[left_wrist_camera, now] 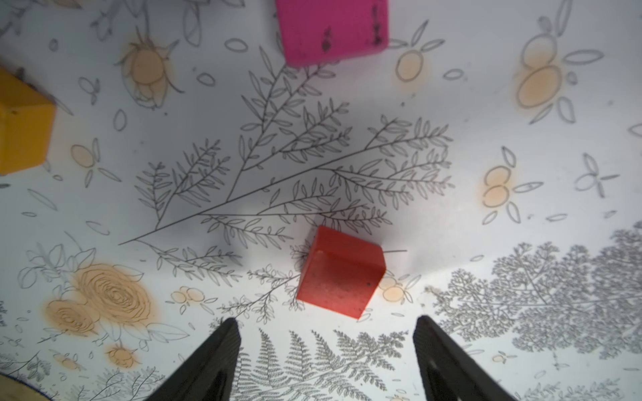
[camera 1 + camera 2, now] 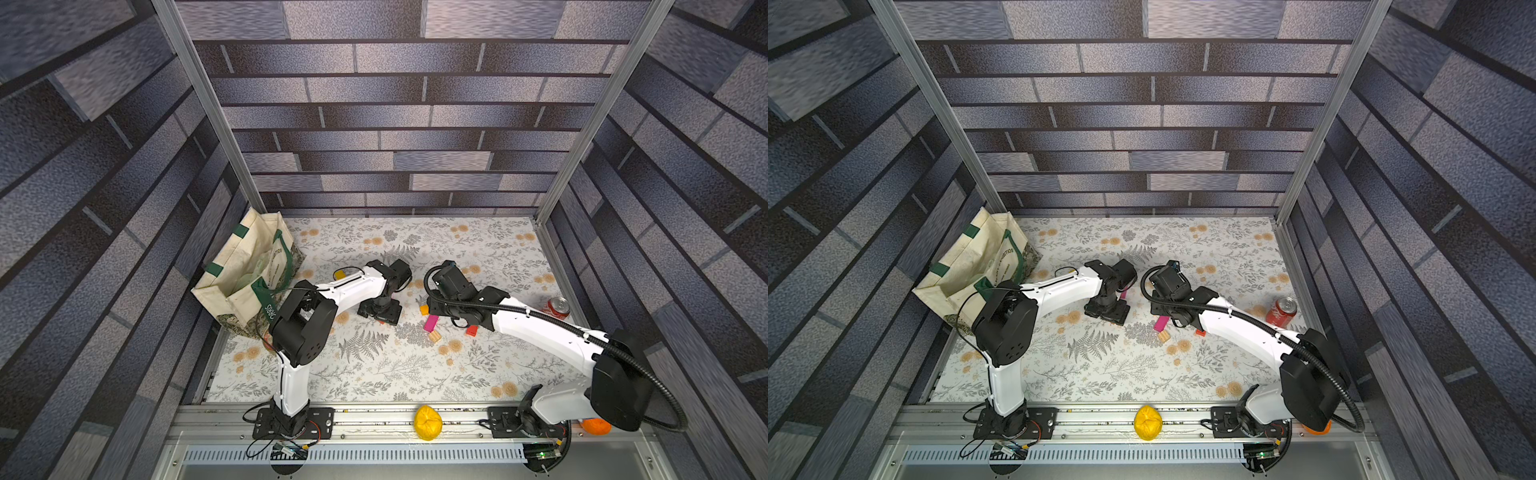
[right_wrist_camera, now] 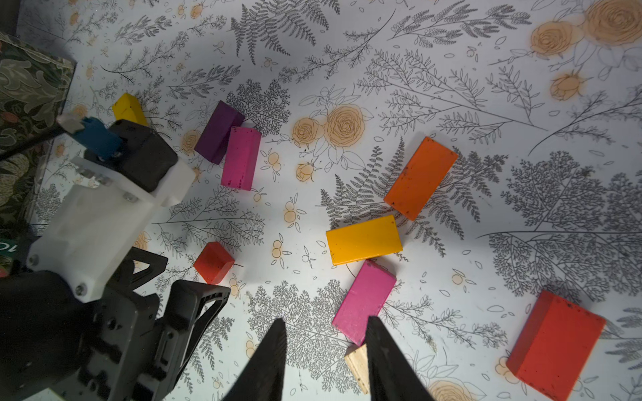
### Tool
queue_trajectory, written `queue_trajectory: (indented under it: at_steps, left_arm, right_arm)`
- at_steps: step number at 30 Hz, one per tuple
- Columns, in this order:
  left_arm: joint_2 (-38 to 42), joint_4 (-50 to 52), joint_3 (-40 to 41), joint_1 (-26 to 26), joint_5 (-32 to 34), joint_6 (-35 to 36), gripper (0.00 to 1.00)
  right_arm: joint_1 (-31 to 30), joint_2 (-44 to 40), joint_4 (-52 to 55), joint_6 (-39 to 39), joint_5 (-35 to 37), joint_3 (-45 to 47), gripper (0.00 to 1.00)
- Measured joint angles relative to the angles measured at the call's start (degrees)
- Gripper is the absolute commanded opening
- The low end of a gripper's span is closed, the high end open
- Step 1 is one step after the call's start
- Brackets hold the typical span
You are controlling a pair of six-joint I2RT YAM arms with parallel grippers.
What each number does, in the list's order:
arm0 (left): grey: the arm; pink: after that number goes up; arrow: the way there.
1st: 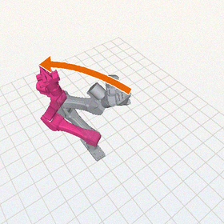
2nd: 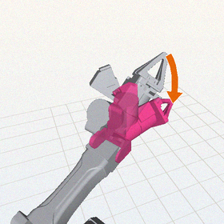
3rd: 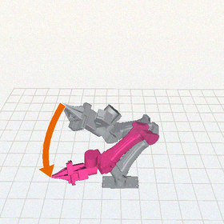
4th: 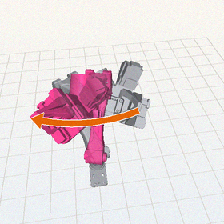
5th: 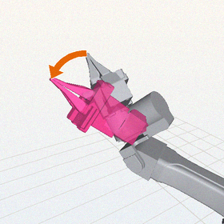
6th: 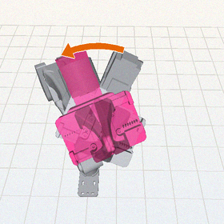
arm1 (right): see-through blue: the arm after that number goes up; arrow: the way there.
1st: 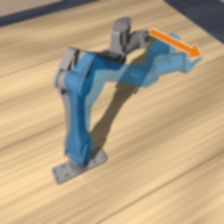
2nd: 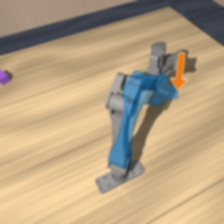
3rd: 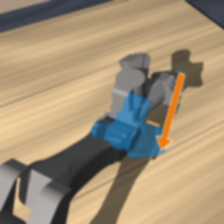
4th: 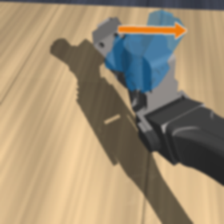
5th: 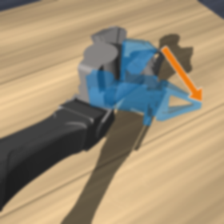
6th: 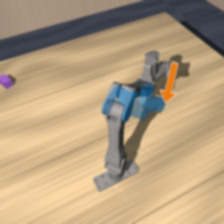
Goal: Assemble the letter v with building blocks
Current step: Pick up the building block from the center of the board.
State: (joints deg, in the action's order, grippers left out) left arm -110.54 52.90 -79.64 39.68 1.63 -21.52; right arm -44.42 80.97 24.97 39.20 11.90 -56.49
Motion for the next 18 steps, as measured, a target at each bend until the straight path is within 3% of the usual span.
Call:
queue_trajectory:
  at_steps: [18]
  left_arm:
    - [-2.1,-0.3,0.0,0.1,0.4,0.2,0.63]
  right_arm:
    - [0.0,1.8,-0.4,0.0,-1.5,-1.1,0.40]
